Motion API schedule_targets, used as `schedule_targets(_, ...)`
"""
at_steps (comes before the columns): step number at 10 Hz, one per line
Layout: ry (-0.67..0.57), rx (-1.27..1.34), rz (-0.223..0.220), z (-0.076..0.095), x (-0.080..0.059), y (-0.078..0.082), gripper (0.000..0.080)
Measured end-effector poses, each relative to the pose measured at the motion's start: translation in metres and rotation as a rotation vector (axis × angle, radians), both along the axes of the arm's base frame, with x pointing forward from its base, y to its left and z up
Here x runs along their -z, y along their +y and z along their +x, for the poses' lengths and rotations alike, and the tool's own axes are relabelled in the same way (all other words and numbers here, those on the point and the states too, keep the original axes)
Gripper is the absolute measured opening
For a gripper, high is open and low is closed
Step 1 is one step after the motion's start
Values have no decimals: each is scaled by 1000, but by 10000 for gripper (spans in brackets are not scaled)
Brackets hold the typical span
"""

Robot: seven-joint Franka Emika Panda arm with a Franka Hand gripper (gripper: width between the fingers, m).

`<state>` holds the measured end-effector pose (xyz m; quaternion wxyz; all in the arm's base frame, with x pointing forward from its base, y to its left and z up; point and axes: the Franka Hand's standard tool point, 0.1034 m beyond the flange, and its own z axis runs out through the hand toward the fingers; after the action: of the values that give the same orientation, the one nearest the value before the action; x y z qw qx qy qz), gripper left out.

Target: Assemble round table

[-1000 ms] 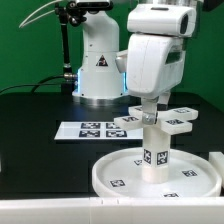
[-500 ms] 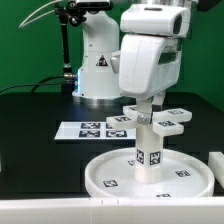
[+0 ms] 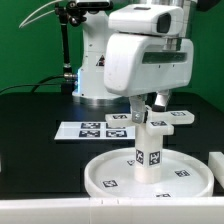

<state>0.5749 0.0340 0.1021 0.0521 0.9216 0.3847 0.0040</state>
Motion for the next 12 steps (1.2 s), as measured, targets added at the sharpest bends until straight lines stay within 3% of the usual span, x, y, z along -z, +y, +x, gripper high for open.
schedule_targets(12, -62, 833, 59, -1, 0, 1, 442)
